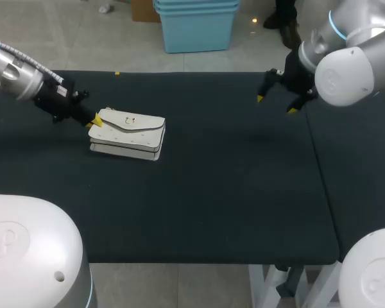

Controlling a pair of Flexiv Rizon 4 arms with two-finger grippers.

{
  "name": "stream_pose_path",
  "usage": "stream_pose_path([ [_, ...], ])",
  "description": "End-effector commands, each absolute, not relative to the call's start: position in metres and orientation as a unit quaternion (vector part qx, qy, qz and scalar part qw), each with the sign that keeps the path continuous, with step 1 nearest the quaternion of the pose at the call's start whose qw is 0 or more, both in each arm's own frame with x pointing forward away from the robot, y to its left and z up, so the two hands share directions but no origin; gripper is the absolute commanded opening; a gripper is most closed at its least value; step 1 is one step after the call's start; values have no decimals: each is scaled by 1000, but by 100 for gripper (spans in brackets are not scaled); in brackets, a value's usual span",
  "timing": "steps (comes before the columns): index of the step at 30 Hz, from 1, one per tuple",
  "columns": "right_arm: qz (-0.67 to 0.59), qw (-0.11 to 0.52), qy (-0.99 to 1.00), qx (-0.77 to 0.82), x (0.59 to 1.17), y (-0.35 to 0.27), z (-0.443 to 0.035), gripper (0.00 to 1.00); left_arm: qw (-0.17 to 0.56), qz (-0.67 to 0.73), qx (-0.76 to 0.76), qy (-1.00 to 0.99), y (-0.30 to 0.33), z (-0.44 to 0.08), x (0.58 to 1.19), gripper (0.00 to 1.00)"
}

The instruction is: Pick up the bag, open it, inspect its contents, close it, and place it on the opposite side

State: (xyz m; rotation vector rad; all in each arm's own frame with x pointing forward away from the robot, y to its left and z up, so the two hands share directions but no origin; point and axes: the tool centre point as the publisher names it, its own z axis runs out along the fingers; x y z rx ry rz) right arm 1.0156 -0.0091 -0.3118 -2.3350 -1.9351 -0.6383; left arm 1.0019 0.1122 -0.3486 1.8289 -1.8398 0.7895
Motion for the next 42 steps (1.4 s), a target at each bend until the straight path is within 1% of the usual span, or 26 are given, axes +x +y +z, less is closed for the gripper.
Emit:
stream_pose_path([
  [1,-153,-30,-621,-769,1022,-19,-311,100,217,279,653,-670,133,-348,1017,0],
  [5,-144,-35,-622,-769,1024,-24,-312,100,200,265,649,-684,158,-348,1029,0],
  [23,-144,-35,-622,-769,1024,-24,-312,100,200,265,649,-684,158,-348,1029,0],
  [24,-144,-35,-622,-769,1024,-24,-312,100,204,270,641,-689,163,-348,1036,0],
  [25,-144,-35,-622,-769,1024,-24,-312,100,188,277,642,-690,169,-347,1042,0],
  [26,-142,-41,-621,-770,1025,-25,-312,100,187,277,641,-692,174,-346,1044,0],
  [27,-132,-63,-620,-771,1028,-31,-312,100,181,285,636,-694,183,-345,1048,0],
  [36,-102,-118,-611,-776,1040,-76,-309,100,120,310,644,-689,247,-334,1078,0],
  [37,-98,-123,-611,-776,1041,-79,-309,100,126,314,637,-693,251,-334,1080,0],
  [39,-83,-137,-611,-775,1042,-88,-310,100,112,313,648,-685,267,-336,1089,0],
  [42,-74,-147,-606,-779,1042,-97,-309,100,109,311,653,-682,286,-342,1099,0],
])
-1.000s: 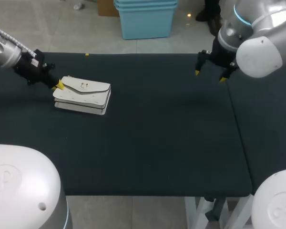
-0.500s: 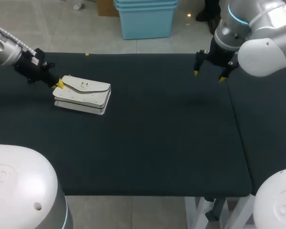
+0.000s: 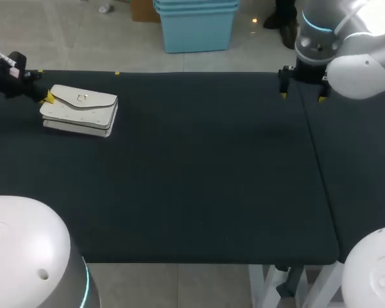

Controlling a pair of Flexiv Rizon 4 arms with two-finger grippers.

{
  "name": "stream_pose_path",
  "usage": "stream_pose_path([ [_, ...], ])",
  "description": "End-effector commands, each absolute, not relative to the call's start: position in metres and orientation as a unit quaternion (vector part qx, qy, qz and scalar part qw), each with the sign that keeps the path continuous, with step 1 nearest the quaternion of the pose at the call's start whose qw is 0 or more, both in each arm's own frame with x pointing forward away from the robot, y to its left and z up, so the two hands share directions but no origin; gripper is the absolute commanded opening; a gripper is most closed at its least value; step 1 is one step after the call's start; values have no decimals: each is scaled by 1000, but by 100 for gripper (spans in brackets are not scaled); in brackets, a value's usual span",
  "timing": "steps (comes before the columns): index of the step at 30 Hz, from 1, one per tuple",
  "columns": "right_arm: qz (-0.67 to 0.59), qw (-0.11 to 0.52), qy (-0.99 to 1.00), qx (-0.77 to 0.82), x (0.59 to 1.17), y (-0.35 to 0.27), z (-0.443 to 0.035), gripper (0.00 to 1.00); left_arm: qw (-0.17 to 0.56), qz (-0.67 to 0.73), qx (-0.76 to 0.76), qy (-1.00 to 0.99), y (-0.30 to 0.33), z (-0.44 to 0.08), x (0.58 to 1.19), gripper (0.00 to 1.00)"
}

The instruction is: Pick up the bag, open it, inspect its contents, close it, and place it on the opposite side

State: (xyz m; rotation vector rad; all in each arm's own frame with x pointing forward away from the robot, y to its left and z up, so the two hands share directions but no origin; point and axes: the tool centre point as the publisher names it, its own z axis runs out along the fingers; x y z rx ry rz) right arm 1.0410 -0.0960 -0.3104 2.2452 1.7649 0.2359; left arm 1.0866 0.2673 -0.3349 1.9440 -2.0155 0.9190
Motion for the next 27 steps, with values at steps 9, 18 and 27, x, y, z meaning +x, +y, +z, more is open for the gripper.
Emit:
stream_pose_path([
  [9,66,174,596,781,1047,-115,-299,100,112,311,654,-680,328,-350,1120,0],
  [18,61,194,589,782,1050,-126,-293,100,116,310,665,-670,351,-353,1143,0],
  [27,54,199,583,786,1052,-132,-291,100,121,310,669,-665,359,-352,1152,0],
])
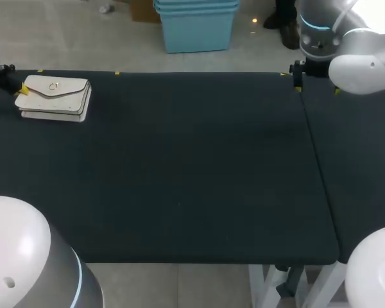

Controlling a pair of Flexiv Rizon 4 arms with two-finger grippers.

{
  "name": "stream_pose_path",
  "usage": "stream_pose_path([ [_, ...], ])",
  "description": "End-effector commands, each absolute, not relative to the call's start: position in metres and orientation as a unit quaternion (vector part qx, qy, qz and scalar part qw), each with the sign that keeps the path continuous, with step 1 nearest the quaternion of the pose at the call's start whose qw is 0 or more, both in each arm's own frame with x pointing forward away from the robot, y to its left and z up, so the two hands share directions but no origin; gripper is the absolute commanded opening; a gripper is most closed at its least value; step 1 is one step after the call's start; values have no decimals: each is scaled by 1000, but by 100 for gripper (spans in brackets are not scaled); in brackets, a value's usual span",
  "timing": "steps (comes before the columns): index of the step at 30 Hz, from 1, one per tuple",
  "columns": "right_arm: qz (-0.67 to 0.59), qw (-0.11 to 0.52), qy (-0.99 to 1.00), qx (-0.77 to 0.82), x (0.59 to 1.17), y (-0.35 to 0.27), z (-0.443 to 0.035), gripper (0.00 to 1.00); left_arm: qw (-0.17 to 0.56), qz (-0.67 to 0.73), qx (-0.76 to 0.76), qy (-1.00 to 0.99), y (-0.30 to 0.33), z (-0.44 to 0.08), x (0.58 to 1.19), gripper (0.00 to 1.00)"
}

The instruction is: Pick up the bag, open it, inspect its contents, close it, and place it on the opposite side

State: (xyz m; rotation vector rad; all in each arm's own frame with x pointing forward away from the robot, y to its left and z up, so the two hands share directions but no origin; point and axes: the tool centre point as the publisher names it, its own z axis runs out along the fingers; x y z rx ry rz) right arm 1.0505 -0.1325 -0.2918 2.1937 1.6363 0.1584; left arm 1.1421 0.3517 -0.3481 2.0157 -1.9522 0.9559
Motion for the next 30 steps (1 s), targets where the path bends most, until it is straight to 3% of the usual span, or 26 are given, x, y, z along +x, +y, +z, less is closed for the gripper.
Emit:
stream_pose_path([
  [1,54,199,583,786,1052,-133,-291,100,121,310,668,-666,359,-351,1152,0],
  [3,54,199,582,786,1052,-133,-291,100,121,310,666,-668,358,-351,1149,0],
  [4,54,199,582,786,1052,-133,-291,100,121,309,665,-668,357,-351,1148,22],
  [7,54,199,582,786,1052,-133,-291,100,118,308,662,-673,354,-350,1142,100],
  [30,54,199,582,786,1052,-133,-291,100,20,239,675,-697,341,-279,1065,100],
])
